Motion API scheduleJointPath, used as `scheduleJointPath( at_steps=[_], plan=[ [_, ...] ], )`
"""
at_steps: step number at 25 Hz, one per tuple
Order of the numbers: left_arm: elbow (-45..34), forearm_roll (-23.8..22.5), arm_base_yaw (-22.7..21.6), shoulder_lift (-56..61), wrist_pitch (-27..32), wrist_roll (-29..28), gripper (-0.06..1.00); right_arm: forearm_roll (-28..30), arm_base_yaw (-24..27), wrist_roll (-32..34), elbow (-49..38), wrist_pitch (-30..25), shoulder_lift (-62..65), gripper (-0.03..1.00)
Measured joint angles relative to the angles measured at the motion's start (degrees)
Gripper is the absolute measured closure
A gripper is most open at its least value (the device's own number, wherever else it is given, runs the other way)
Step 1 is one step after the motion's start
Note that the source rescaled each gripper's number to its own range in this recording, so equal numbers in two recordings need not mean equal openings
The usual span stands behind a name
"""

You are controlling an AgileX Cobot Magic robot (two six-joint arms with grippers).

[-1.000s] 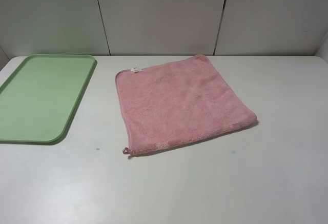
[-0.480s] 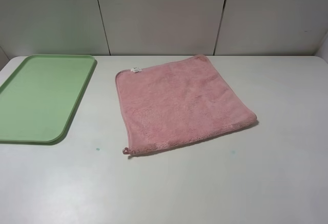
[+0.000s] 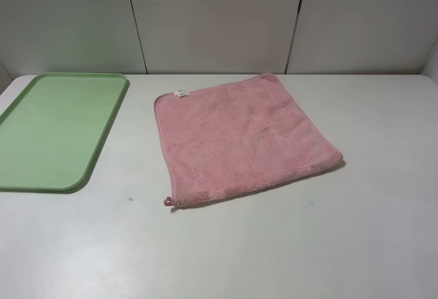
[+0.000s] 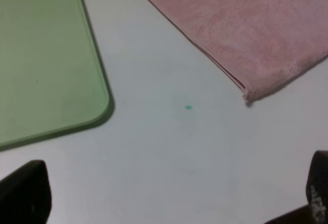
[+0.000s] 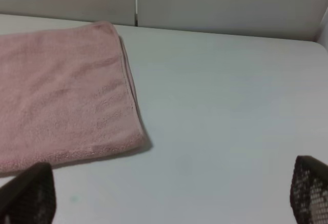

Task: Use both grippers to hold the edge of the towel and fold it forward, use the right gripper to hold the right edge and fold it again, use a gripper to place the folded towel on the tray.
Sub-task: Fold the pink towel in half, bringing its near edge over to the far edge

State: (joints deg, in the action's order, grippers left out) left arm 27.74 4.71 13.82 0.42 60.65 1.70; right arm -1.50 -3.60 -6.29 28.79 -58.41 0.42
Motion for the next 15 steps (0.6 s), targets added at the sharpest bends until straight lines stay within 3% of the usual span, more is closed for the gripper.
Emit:
scheduleJointPath(
  at_steps=[15],
  plan=[
    [0.0,0.0,0.0,0.0,0.0,0.0,-0.05,0.0,0.0,0.0,0.0,0.0,0.0,-0.03]
  ],
)
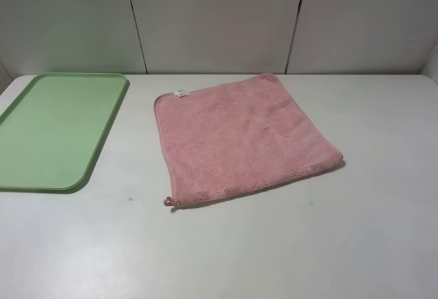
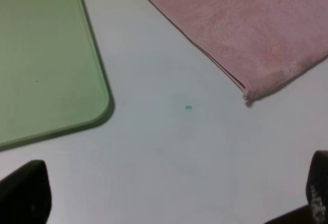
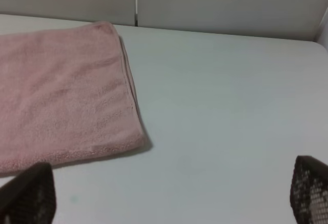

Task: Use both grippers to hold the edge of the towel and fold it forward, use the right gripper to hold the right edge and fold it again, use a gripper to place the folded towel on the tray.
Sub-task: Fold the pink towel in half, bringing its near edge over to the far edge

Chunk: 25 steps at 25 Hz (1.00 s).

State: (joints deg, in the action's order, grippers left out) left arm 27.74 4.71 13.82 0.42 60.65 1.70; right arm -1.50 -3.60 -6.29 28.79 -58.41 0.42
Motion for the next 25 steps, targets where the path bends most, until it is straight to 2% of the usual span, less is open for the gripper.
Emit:
scheduleJointPath(
  at_steps=[8,14,20,25],
  plan=[
    [0.0,0.0,0.0,0.0,0.0,0.0,-0.05,0.0,0.0,0.0,0.0,0.0,0.0,-0.03],
    [1.0,0.0,0.0,-0.5,-0.6,0.0,-0.05,0.0,0.0,2.7,0.0,0.0,0.0,-0.03],
    [5.8,-2.7,0.0,-11.4,-1.0,0.0,-0.05,0.1,0.0,5.1,1.1,0.3,-1.5,-0.03],
    [11.0,-6.2,0.0,-24.0,-2.2,1.3,-0.04,0.1,0.0,5.6,5.0,2.0,-10.8,-0.03]
  ],
)
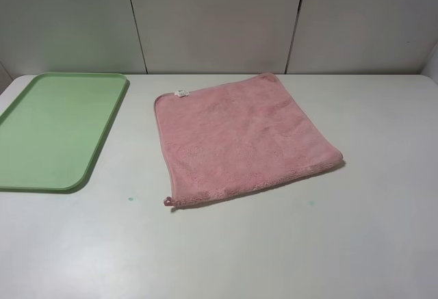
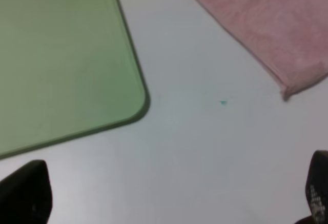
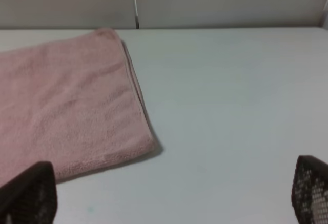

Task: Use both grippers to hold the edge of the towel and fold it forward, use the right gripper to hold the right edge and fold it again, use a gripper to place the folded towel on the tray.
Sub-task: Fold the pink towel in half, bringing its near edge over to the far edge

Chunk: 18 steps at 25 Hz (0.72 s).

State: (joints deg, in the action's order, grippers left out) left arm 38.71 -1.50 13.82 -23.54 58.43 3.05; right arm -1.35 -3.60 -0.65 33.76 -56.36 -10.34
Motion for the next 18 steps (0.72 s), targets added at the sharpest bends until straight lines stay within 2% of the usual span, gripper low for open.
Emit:
scheduleJointPath(
  at_steps=[5,8,13,18],
  plan=[
    [5.0,-0.3,0.0,-12.1,-1.5,5.7,-0.03,0.0,0.0,-1.0,5.2,0.7,-12.2,-0.03],
    [6.9,-0.3,0.0,-18.2,-3.1,11.8,-0.03,0.0,0.0,-3.5,7.3,1.2,-17.4,-0.03],
    [7.5,0.6,0.0,-28.2,-6.1,22.6,-0.03,0.0,0.0,-12.1,11.1,2.3,-29.3,-0.03],
    [7.5,3.7,0.0,-37.1,-9.9,32.2,-0.02,0.0,0.0,-20.2,14.6,3.2,-41.2,-0.03]
  ],
)
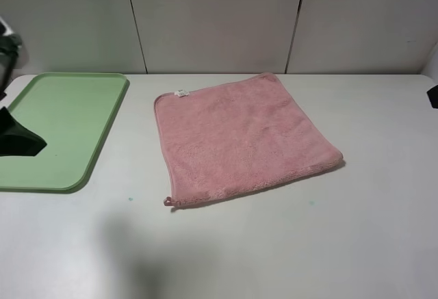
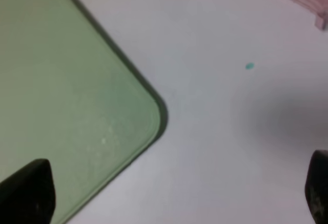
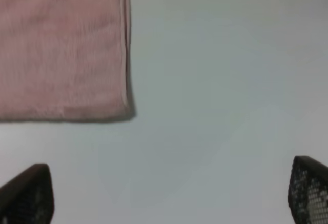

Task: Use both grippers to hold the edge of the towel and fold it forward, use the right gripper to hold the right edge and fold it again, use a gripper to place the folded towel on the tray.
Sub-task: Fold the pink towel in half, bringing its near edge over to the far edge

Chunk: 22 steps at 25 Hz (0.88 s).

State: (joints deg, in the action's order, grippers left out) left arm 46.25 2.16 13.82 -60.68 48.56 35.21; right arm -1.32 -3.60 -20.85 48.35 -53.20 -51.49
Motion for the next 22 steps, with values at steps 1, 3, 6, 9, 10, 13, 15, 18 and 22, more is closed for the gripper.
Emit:
scheduleJointPath(
  at_steps=[1,3,6,9,10,13,15,18,22],
  plan=[
    [0.0,0.3,0.0,-1.8,-0.8,1.7,-0.02,0.0,0.0,-1.6,0.7,0.4,-2.3,-0.03],
    [0.0,0.9,0.7,-4.7,-2.1,5.0,-0.02,0.0,0.0,-4.7,1.9,1.9,-6.4,-0.03],
    [0.0,1.6,3.5,-8.2,-3.3,9.3,-0.02,0.0,-0.4,-9.0,3.8,4.5,-12.4,-0.03],
    [0.0,2.7,6.7,-11.4,-5.3,12.8,-0.02,0.0,-3.0,-13.0,5.6,8.0,-17.8,-0.03],
    [0.0,2.8,7.5,-12.4,-6.2,13.6,-0.02,0.0,-4.4,-14.0,6.1,8.9,-19.6,-0.03],
    [0.0,3.1,9.7,-16.7,-8.4,14.7,-0.02,0.3,-8.8,-17.9,7.7,10.7,-24.5,-0.03],
    [0.0,3.2,10.3,-19.3,-9.2,14.8,-0.02,0.9,-11.6,-19.8,8.6,11.4,-27.7,-0.03],
    [0.0,3.5,10.7,-22.1,-10.7,15.0,-0.02,1.8,-14.6,-22.0,9.2,13.0,-31.6,-0.03],
    [0.3,5.2,10.7,-23.5,-12.2,15.2,-0.02,1.8,-16.8,-23.6,9.2,14.1,-35.9,-0.03]
  ],
)
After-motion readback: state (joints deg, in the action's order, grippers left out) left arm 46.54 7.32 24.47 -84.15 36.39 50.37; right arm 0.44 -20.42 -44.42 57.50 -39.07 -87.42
